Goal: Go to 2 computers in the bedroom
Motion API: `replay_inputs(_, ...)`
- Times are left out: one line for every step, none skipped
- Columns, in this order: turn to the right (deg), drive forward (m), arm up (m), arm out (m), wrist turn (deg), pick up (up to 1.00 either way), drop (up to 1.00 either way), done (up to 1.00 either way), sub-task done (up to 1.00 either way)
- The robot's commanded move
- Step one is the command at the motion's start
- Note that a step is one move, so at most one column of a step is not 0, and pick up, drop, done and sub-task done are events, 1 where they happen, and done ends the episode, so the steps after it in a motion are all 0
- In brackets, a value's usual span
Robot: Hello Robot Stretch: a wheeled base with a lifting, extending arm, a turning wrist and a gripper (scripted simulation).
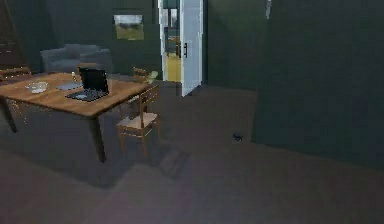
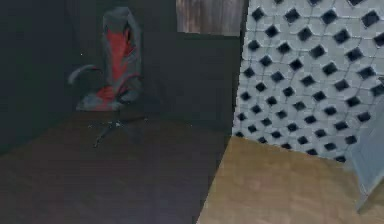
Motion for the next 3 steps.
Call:
replay_inputs(0.0, 1.00, 0.00, 0.00, 0.0, 0.00, 0.00, 0.00, 0.00)
replay_inputs(0.0, 0.80, 0.00, 0.00, 0.0, 0.00, 0.00, 0.00, 0.00)
replay_inputs(27.0, 0.00, 0.00, 0.00, 0.0, 0.00, 0.00, 0.00, 0.00)
